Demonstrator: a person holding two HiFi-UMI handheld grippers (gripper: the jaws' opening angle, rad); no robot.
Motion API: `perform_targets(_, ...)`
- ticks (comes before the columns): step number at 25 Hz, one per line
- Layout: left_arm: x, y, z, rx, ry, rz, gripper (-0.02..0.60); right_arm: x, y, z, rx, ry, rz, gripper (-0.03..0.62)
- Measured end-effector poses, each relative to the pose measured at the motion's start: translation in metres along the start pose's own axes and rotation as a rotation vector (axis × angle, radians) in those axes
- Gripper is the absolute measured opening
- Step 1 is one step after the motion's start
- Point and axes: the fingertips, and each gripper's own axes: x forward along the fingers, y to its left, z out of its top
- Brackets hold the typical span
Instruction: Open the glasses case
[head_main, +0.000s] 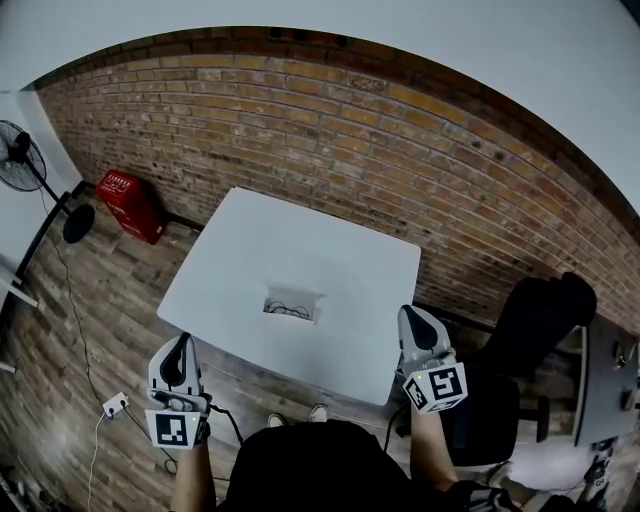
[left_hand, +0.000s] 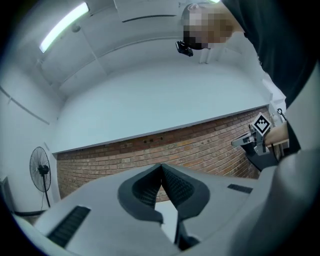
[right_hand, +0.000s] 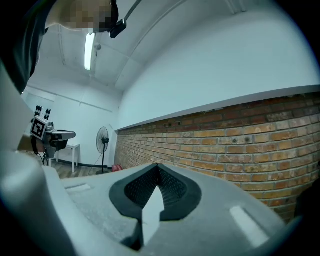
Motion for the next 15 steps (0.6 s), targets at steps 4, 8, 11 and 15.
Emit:
perform_targets(4,0.0071,-0.0031,-0.0013,0.001,0.006,-0.016,0.008,0.0018,0.0014,0.0025,-0.010,-0.002,0.004,0.006)
perform_targets(8,0.0099,0.0002,0.0061,0.004,-0.013,-0.008,0.008,0.0024,0.0041,0.0047,-0.017,0.001,0.010,0.005)
perform_targets(11,0.0100,-0.0042,0.0046,-0.004,-0.008,-0.012,0.008,0.0003,0.0026,0.0036,-0.016,0.006,0.010,0.005)
perform_targets(15,0.0087,-0.0052,0.0009,-0.014,-0.001,-0.012,0.008,0.0019,0.0056,0.0028,-0.020,0.007,0.012,0.005)
